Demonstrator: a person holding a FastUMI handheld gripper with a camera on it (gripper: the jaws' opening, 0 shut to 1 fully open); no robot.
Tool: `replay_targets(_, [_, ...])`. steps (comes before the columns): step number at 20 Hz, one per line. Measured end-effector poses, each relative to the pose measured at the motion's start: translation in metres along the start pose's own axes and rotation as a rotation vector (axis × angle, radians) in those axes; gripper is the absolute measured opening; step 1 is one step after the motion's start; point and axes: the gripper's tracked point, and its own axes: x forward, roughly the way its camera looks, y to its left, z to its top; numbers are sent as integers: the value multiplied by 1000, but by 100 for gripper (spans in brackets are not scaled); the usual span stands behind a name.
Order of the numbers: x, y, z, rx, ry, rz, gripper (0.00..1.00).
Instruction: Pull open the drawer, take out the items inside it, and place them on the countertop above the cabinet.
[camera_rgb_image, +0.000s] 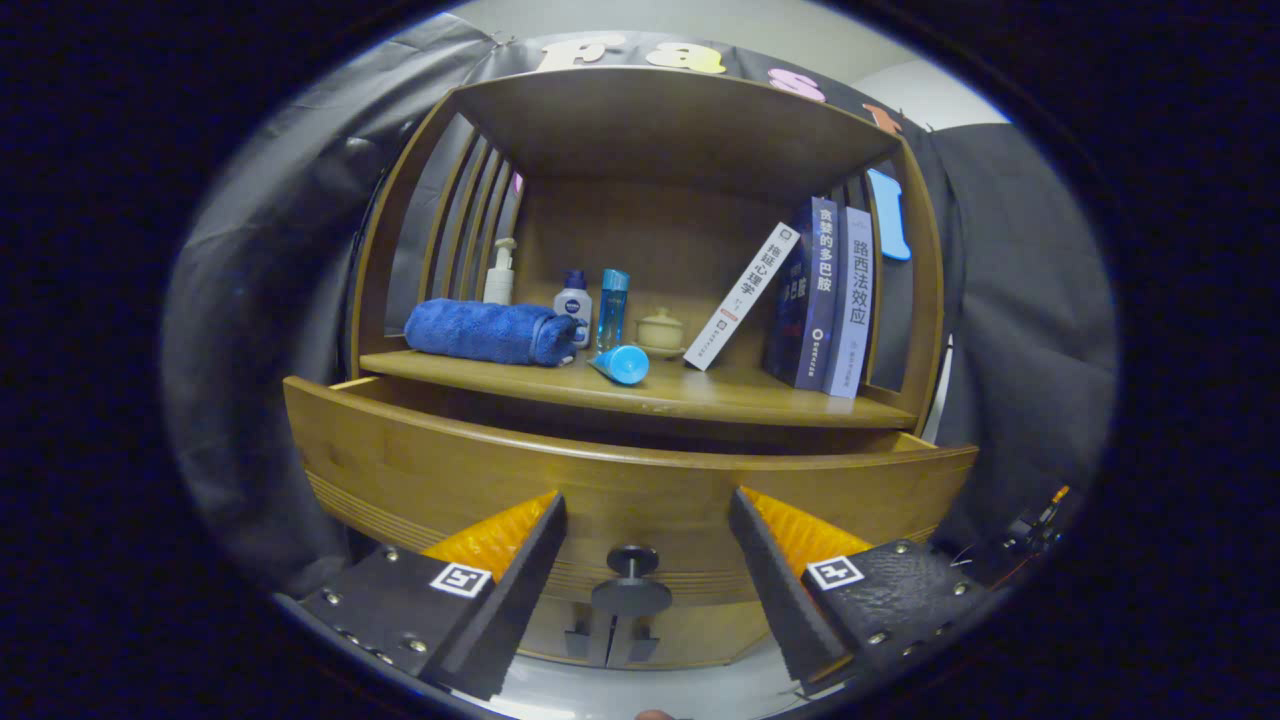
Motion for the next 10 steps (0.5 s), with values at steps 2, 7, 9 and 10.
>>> replay_targets(2, [9,1,0,1,11,-8,99])
replay_targets(7, [28,3,3,0,7,-14,99])
replay_targets(9, [35,3,4,-2,9,-13,99])
replay_targets(10, [38,3,3,-3,10,-13,99])
